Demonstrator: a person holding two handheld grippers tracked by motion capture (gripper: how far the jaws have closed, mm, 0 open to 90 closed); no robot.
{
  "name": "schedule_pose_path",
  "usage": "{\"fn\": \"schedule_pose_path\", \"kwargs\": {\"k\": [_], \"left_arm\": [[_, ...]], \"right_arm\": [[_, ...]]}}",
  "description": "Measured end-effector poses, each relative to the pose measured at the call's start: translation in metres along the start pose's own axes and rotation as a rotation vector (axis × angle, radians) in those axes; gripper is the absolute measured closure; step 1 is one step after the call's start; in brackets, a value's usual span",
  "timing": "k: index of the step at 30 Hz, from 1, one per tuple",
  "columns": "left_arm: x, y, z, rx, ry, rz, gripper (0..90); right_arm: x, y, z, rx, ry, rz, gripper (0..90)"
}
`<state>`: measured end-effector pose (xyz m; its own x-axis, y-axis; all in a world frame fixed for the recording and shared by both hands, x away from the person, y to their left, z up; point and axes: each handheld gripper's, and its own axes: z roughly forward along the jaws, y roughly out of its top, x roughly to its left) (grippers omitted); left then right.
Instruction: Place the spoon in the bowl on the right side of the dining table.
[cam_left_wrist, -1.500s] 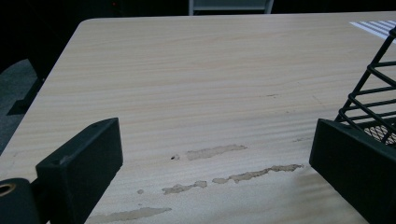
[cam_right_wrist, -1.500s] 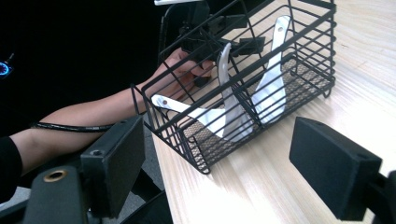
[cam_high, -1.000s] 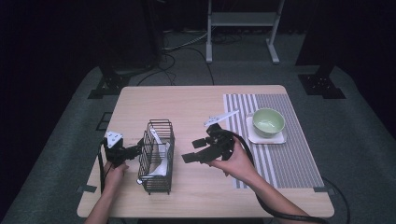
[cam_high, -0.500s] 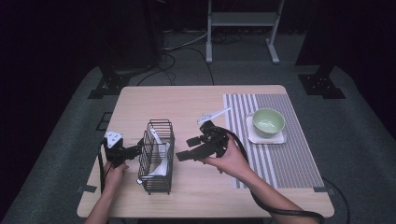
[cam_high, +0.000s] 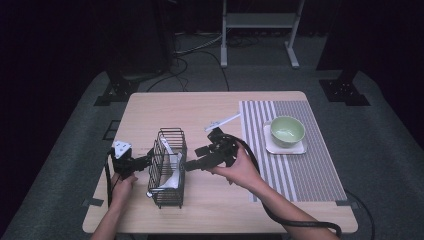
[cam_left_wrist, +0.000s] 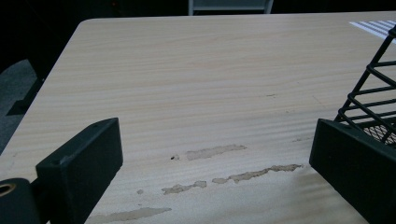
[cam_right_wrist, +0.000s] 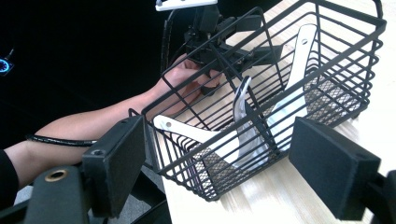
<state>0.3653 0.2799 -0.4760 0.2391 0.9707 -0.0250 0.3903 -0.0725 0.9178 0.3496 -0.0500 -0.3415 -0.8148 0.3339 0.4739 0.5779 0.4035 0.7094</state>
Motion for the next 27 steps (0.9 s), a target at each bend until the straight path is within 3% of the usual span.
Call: {"fn": "schedule_pose_path", "kwargs": {"k": [11,12,23,27], "left_arm": [[0.0,0.0,0.0,0.001,0.0,0.0,1.6],[0.0,0.0,0.0,0.0,-0.001,0.0,1.6],[0.0,0.0,0.0,0.002,-0.002,-0.001,1.6],[0.0,0.0,0.0,0.002,-0.002,-0.001,1.6]], "right_arm": [[0.002,0.009,0.009,0.01,0.0,0.0,18.3],[0.001,0.01,0.01,0.009,0.001,0.004,21.7],[-0.001,0.016,0.02,0.026,-0.005,0.012,25.0],[-0.002,0.018,0.022,0.031,0.0,0.021,31.5]]}}
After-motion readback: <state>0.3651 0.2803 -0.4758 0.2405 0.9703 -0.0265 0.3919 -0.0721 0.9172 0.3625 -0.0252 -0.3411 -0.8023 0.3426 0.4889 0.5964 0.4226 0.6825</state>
